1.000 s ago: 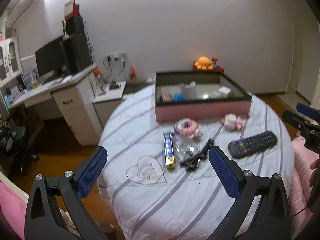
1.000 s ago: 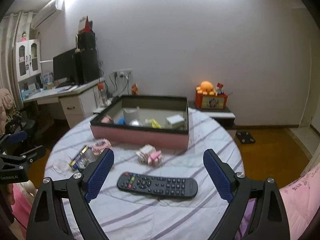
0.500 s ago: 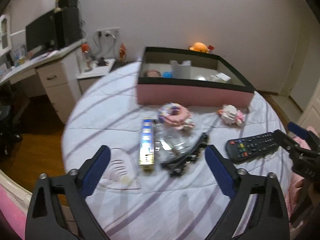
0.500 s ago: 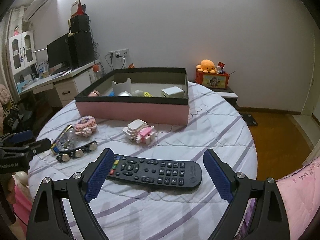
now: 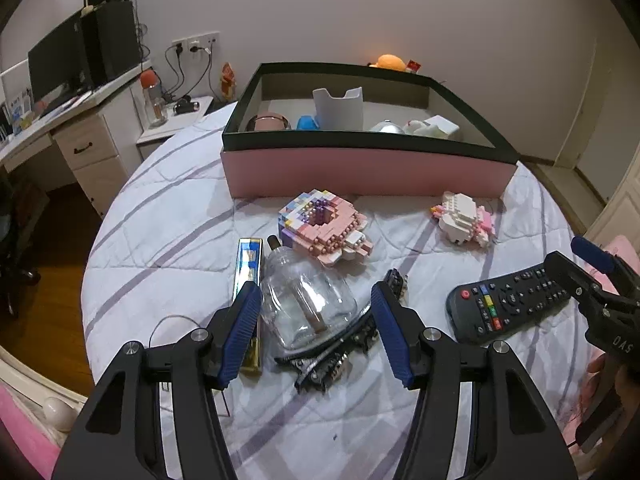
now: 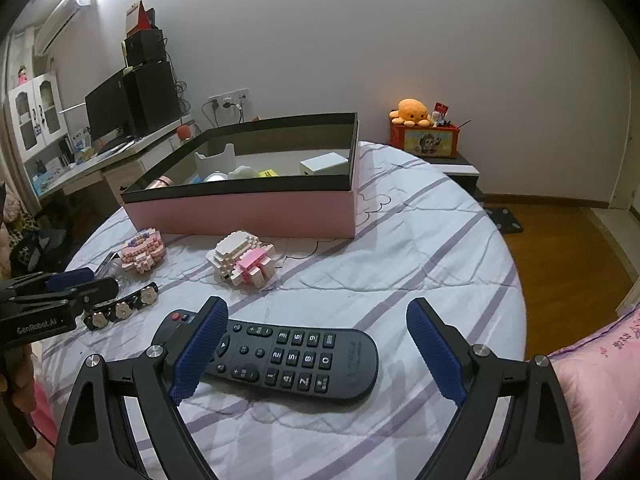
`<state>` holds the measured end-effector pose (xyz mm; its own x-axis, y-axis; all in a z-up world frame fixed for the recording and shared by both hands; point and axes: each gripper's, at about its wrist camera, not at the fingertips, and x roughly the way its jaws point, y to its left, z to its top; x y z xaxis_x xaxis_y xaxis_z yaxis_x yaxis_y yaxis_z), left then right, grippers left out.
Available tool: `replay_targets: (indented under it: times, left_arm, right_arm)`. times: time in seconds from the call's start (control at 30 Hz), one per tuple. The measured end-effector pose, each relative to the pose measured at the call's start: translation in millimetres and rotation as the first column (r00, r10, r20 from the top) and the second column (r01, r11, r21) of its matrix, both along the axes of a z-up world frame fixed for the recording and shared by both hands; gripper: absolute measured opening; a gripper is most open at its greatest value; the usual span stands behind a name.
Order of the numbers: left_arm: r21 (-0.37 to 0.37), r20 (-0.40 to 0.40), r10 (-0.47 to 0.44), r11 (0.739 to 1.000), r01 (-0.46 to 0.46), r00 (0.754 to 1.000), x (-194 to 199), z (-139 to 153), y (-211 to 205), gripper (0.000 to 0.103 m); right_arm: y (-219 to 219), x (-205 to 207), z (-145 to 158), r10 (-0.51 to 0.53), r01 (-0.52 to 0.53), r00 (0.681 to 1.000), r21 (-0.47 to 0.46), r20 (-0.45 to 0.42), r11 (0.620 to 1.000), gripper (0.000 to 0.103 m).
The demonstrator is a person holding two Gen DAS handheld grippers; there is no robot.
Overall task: Organize rigid objects
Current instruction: 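Lower the left gripper toward the clear glass jar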
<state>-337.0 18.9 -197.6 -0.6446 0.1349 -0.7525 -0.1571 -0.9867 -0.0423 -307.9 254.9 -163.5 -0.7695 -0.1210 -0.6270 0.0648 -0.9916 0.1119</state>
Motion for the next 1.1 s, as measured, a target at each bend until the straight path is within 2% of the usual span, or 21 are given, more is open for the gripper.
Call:
replay_targets:
  times: [0.23, 0.3, 0.43, 0.53, 0.67, 0.73, 0.8, 0.93, 1.1]
  left_arm:
    - [-0.049, -0.003, -0.007, 0.999, 0.007, 1.0, -9.6, -2.1, 5.5, 0.06]
    - [-0.067, -0.009, -0.013, 0.998, 0.013, 1.0, -7.7, -2.1, 4.8, 0.053]
    - [-0.049, -0.009, -0.016, 0.999, 0.016, 1.0, -4.7, -0.5, -4.8, 0.053]
    - [-0.077, -0.001, -0.014, 0.997, 0.014, 1.0, -5.8, -0.3, -4.3, 0.053]
    - [-0.065, 0.019, -0.024, 0.998, 0.025, 1.0, -3.9, 0.9, -7.9, 0.053]
    - [-0.071, 0.027, -0.041, 0.997, 0.043, 0.999, 0.9, 1.2, -11.5, 0.056]
    - [-0.082, 0.037, -0.032, 0.996, 0.035, 0.999, 3.5, -0.7, -15.3, 0.062]
    - [-0.082, 0.063, 0.02, 0.997, -0.015, 0.998, -0.3, -6.4, -23.6, 0.063]
    - [-0.06, 0.054, 0.016, 0.998, -0.013, 0.998, -2.8, -8.4, -24.0, 0.06]
  right_arm:
    - [1.8, -6.9, -5.1, 0.016, -0.016, 1.0, -0.017, 0.016, 1.0, 0.092]
    - [3.4, -7.7, -5.6, 0.015, -0.015, 1.0, -0.021, 0.02, 1.0, 0.092]
    - [7.3, -7.5, -5.6, 0.006, -0.005, 1.0, -0.028, 0.017, 1.0, 0.092]
    - [8.4, -7.5, -5.5, 0.006, -0.005, 1.0, -0.034, 0.019, 0.999, 0.092]
    - [7.6, -5.5, -4.7, 0.011, -0.011, 1.0, -0.032, 0.021, 0.999, 0.092]
    - [7.7, -4.1, -3.8, 0.013, -0.012, 1.0, -0.032, 0.019, 0.999, 0.092]
    - [8.4, -3.5, -3.6, 0.011, -0.01, 1.0, -0.035, 0.017, 0.999, 0.092]
    - [7.6, -4.1, -4.4, 0.006, -0.005, 1.0, -0.044, 0.019, 0.999, 0.092]
    - [4.4, -2.1, -4.8, 0.014, -0.014, 1.0, -0.033, 0.026, 0.999, 0.092]
